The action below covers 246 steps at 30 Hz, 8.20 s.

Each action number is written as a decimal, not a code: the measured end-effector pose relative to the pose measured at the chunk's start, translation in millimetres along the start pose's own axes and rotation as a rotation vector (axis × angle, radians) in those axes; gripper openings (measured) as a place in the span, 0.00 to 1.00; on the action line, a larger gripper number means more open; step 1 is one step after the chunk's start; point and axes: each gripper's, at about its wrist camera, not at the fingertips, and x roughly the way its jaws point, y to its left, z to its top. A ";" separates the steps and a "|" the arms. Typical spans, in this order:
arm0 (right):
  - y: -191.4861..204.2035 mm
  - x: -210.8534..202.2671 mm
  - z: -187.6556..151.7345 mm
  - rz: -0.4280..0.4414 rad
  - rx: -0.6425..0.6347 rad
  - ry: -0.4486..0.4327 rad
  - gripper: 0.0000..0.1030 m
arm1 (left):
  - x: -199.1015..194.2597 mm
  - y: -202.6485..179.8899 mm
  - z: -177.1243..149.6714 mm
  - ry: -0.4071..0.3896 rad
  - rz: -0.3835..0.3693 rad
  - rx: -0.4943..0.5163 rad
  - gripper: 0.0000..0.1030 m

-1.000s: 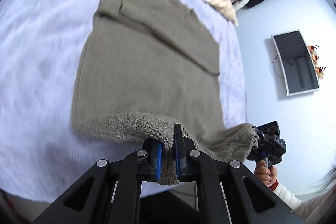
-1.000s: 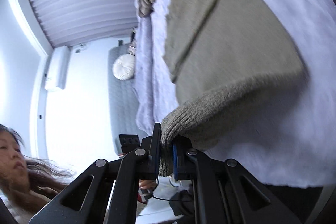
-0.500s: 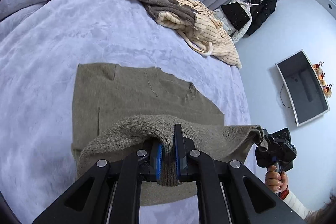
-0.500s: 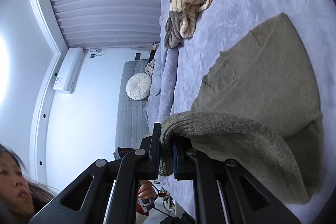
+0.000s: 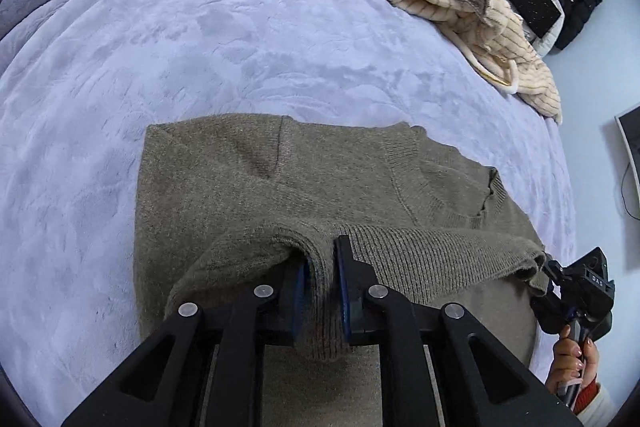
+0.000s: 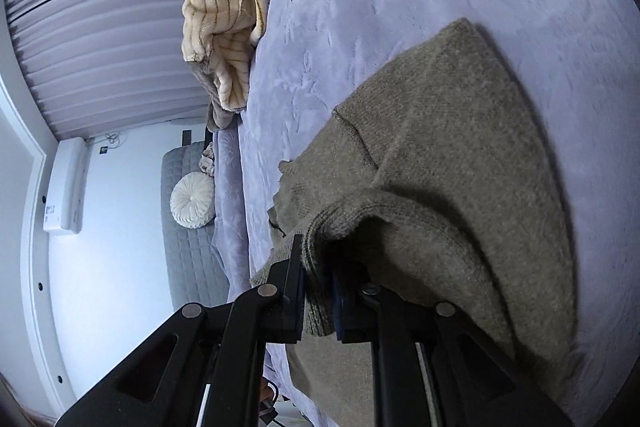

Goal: Fold small clothes

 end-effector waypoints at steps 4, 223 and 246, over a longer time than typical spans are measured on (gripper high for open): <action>27.8 -15.1 -4.6 -0.043 -0.099 0.012 0.38 | -33.6 -16.8 -7.1 -0.099 0.118 0.077 0.16; 86.6 49.8 -221.9 -0.531 -0.432 0.061 0.25 | 13.9 -10.3 -38.8 0.223 -0.016 0.302 0.92; 22.5 55.4 -184.7 -0.475 -0.298 0.061 0.05 | -6.6 -13.4 -25.8 0.176 0.014 0.262 0.22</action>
